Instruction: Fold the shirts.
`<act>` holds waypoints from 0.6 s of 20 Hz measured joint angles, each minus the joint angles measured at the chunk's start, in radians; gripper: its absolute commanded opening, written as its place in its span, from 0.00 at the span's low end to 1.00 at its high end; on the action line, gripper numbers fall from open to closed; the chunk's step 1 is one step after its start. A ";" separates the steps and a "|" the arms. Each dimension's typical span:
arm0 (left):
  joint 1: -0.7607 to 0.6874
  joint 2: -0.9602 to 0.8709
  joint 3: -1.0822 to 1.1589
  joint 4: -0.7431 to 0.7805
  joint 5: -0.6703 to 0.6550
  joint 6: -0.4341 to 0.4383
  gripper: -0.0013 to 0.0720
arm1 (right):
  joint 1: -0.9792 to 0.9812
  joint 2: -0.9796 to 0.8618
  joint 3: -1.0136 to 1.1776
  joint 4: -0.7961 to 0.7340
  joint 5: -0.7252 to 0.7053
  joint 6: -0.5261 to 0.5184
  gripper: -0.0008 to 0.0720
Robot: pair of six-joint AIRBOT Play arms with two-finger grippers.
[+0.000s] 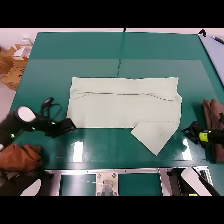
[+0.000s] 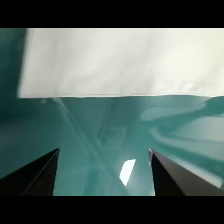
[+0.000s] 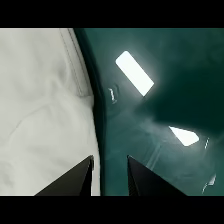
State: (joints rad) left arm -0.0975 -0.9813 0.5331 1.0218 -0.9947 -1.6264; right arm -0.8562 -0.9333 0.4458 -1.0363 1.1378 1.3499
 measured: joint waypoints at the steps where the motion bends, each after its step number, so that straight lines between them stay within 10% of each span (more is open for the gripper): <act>1: -0.041 0.008 -0.033 -0.027 0.077 -0.016 0.91 | 0.000 0.007 -0.032 0.012 -0.010 0.001 0.39; 6: -0.214 -0.019 -0.115 -0.100 0.446 -0.125 0.91 | 0.058 0.023 -0.135 0.088 -0.051 0.002 0.53; 12: -0.261 -0.090 -0.128 -0.164 0.588 -0.186 0.83 | 0.167 0.025 -0.175 0.137 -0.074 0.003 0.60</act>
State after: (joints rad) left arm -0.3588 -1.0710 0.4053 0.8574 -0.4065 -1.8126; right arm -0.6895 -0.9081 0.2710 -0.8997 1.0637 1.3525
